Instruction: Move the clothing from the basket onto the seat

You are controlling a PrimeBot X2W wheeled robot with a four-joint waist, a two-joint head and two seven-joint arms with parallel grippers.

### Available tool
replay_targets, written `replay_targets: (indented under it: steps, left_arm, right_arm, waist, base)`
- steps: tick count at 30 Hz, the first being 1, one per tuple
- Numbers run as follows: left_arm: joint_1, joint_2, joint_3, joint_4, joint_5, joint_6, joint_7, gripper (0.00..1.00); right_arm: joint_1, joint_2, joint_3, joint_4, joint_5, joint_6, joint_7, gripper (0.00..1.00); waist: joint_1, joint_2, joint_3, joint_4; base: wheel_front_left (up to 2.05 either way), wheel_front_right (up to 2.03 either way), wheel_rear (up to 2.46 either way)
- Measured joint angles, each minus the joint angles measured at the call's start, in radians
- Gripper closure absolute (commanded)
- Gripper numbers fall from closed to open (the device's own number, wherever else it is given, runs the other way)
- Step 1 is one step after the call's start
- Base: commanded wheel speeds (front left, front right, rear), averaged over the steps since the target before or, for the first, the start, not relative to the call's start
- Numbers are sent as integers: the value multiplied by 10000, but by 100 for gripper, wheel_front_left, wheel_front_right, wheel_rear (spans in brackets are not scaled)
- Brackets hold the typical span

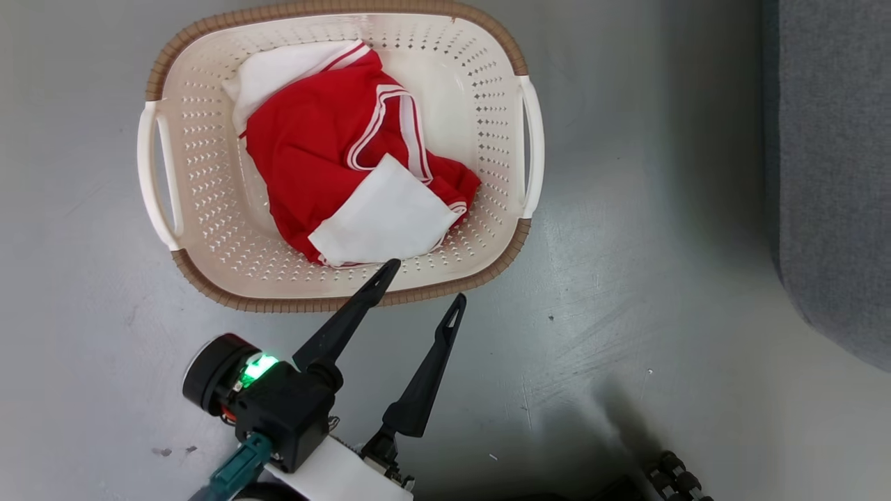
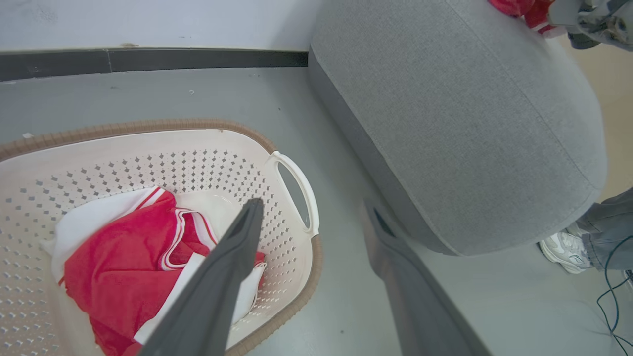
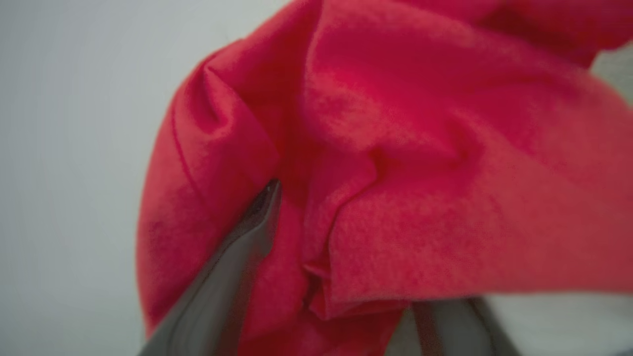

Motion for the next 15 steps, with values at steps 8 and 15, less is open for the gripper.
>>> replay_targets:
  steps: [8, 15]
  left_arm:
    - [-519, -128, -38, 512, -150, -343, -190, 0]
    - [-1124, -383, -215, 1198, -330, -694, -401, 0]
  right_arm:
    - [332, 132, 779, 0, -12, 0, -199, 0]
    - [977, 451, 1463, -94, -8, 0, -336, 0]
  waist:
    - [0, 0, -260, -202]
    - [0, 0, -628, -263]
  base:
    - [0, 0, 0]
    - [0, 0, 0]
